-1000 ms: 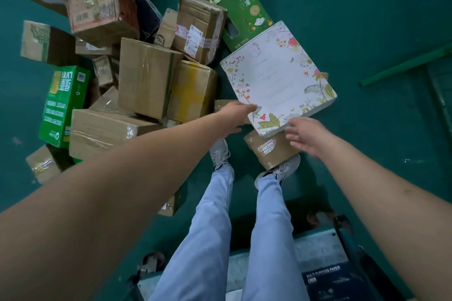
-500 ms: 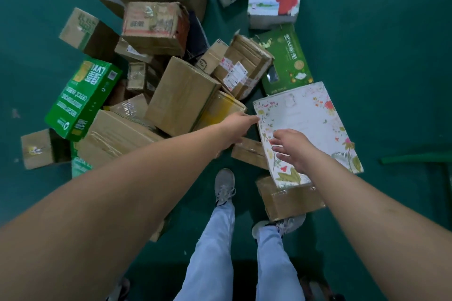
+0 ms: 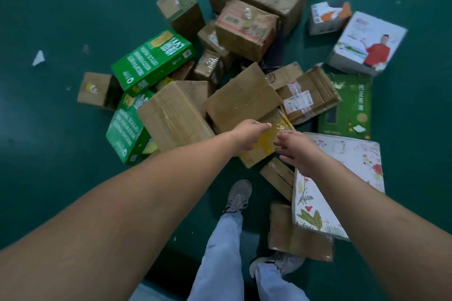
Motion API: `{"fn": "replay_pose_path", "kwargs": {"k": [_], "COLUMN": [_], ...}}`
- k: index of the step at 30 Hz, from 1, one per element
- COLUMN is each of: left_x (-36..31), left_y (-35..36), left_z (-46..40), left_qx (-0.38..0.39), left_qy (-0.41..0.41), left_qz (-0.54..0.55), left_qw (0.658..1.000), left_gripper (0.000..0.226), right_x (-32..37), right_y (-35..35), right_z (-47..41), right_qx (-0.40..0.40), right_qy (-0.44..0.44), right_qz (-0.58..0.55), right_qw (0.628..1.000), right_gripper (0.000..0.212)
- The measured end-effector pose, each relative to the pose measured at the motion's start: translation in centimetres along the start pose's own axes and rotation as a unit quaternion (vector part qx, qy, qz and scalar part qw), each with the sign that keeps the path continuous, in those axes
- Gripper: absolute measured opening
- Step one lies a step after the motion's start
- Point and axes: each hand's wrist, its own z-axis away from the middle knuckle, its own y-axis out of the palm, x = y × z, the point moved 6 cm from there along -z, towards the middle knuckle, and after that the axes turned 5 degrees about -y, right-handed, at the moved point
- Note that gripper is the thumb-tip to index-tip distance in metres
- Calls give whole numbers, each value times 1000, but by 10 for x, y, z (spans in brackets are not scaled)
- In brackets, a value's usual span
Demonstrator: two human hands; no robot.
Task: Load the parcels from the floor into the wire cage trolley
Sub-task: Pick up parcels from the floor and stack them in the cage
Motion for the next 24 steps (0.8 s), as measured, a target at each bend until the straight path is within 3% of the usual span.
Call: {"fn": "replay_pose_path", "kwargs": {"k": [11,16,24], "left_x": [137,168,232], "left_y": [-117,-194,-329], "left_z": [72,87,32], "left_qx": [-103,-140,-136], "left_qy": [-36,-23,-38], "left_qz": [221,290,353], "left_qw": [969,947,925], "left_gripper": [46,47,45], "right_x": [15,44,58], "right_y": [130,206,384], "right_z": [64,62,8], "right_qx": [117,176,158], "right_qy": [-27,-53,-27], "right_qz": [140,178,216], "right_qw": [983,967,963], "right_gripper": [15,36,22]}}
